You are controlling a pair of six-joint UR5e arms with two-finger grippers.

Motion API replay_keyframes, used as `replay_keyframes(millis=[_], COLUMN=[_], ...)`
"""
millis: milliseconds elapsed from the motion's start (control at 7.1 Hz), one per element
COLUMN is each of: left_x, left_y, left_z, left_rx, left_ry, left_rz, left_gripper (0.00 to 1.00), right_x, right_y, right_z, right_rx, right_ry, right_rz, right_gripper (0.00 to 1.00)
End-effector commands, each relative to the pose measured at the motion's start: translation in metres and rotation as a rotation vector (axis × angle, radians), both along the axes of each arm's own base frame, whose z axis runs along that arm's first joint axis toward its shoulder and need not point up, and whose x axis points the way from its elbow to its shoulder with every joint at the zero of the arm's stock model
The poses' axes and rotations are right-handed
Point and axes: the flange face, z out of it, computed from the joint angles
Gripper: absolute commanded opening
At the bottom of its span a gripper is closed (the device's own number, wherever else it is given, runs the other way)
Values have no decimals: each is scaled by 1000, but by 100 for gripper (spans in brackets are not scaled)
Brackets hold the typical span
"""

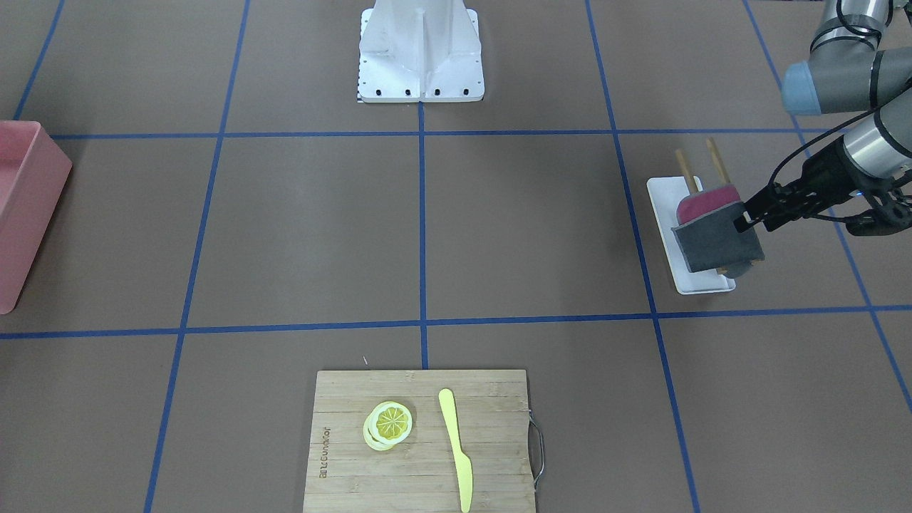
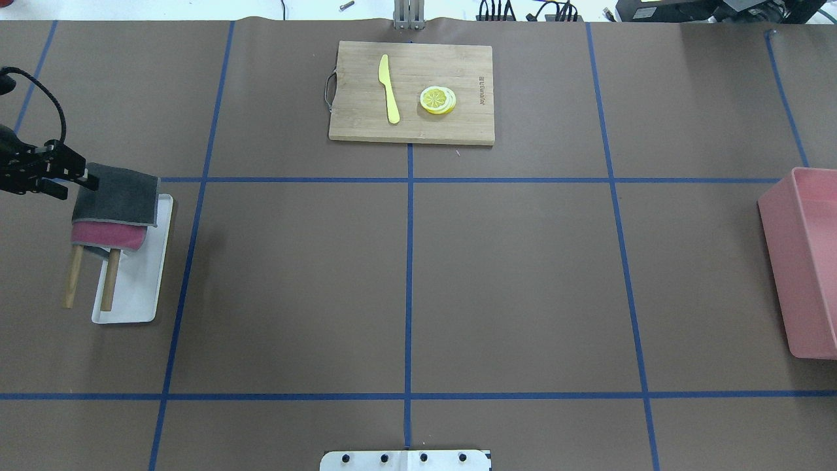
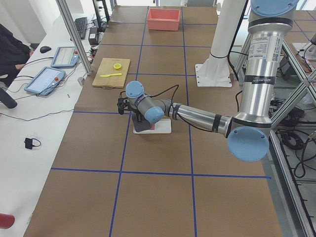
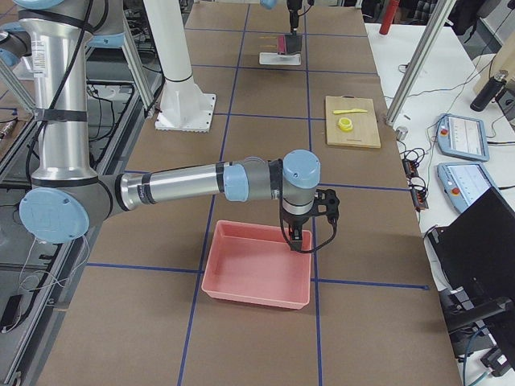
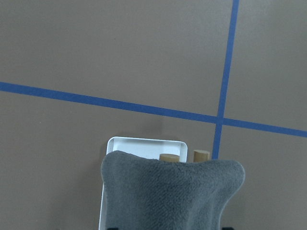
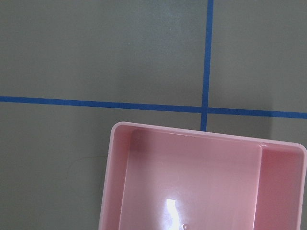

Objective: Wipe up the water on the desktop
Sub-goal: 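Reach the left gripper down and grasp the grey cloth on the white tray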

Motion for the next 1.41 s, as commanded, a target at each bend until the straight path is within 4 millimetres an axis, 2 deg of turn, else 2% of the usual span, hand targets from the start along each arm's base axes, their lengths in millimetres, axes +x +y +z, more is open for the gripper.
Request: replay_keyframes(millis=[0, 422, 985, 1126, 1267], left_x=[3, 4, 4, 3, 3], left_y=[2, 2, 3, 3, 4], left_z=[1, 1, 3, 4, 4], left_rx=[-2, -2, -4, -7, -9], left_ry=[-1, 0, -2, -4, -4], left_rz=[7, 8, 8, 8, 8], left_gripper=[56, 51, 51, 47, 26], right_x=[0, 0, 0, 0, 0], right_y=[-1, -2, -3, -3, -3], right_z=[-2, -3, -4, -4, -4], right_rx=[3, 4, 7, 6, 6], right_ry=[-3, -3, -4, -4, -4], right_rz=[1, 1, 0, 1, 1], right_gripper=[100, 100, 100, 100, 100])
